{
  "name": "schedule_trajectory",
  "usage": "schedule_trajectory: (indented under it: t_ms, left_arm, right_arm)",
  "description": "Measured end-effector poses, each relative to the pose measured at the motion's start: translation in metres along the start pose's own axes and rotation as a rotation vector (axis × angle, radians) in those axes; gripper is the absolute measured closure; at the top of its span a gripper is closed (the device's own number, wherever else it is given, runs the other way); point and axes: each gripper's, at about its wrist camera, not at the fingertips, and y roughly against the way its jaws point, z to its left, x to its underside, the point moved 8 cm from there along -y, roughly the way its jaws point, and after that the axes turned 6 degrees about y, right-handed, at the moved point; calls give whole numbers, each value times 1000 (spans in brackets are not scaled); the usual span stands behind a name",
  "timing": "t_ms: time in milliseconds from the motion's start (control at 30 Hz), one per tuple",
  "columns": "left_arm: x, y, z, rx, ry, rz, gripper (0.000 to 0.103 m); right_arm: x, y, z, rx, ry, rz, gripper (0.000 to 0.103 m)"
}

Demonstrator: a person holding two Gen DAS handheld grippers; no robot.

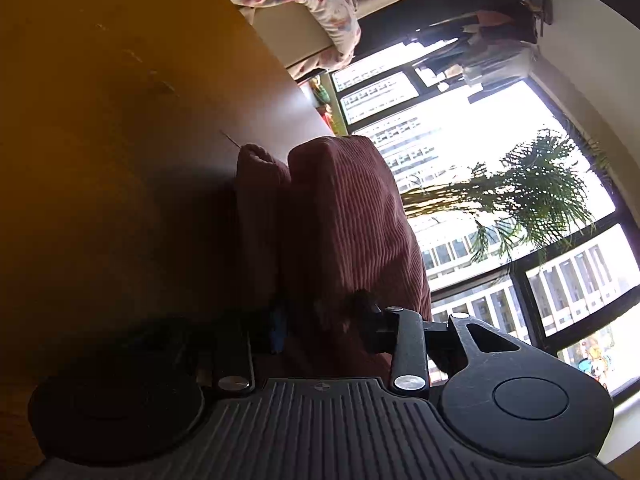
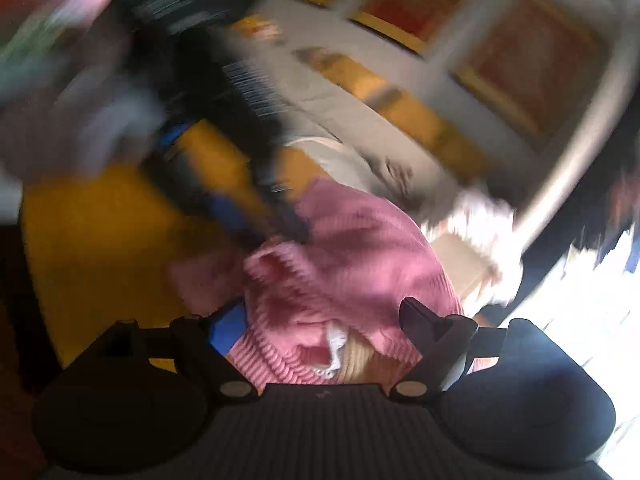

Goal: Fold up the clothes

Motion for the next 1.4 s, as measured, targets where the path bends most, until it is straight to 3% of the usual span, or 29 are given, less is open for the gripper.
schedule_trajectory:
  t_ms: [67,100,167,300,367,400,467,500,667,733,800,933,1000,1100,1167,1233,1267,1300,1400]
  left_arm:
    - [0,0,0,8,4,-1,65]
    - [0,0,1,10,6,-1,66]
    - [0,0,0,9,5,-2,66]
    - [1,0,0,0,-9,-2,65]
    - [2,0,-2,-19,-36,-1,65]
    - [3,0,-3,-24,-43,1,65]
    - [3,0,-3,-32,-51,4,66]
    - [3,0,-3,-33,-54,5,66]
    - [10,-2,-6,-9,-43,47,66]
    - [15,-5,-7,7,-28,72,67]
    - [17,-10,-9,9,-24,81,68]
    - [17,-17,-8,17,-14,86,76]
    - [17,-18,-5,22,-6,87,86]
    - [17,-8,2,27,25,89,91]
    - [13,8,2,21,26,76,83]
    - [7,30,-3,15,11,41,67]
    - [4,41,-7,13,5,21,49]
    - [1,49,-12,40,10,9,25]
    - [-4,65,-29,123,28,-8,9]
  right_arm:
    - [1,-2,-26,-29,-193,6,20]
    - [1,-1,-31,-26,-210,5,20]
    - [1,0,-25,12,-100,-6,19]
    - [3,-12,12,66,272,8,14]
    - [3,-21,10,75,279,25,14]
    - [3,-23,6,78,262,31,15]
    - [4,-26,-3,82,230,42,26]
    - [4,-27,-7,84,212,48,37]
    - [6,-26,-39,-14,-106,43,53]
    - [6,-30,-59,-70,-256,31,68]
    - [0,-26,-78,-135,-372,-15,74]
    - [-34,-6,-68,-246,-294,-98,77]
    - [-35,4,-37,-315,-234,-87,77]
    - [-27,-3,-24,-315,-229,-79,77]
    - [-23,-1,-18,-314,-238,-75,76]
    - [-25,-1,-11,-295,-172,-77,71]
    - [-25,-1,-5,-290,-133,-73,69]
    - [-22,4,1,-289,-113,-69,67]
    - [-22,0,11,-306,-99,-53,67]
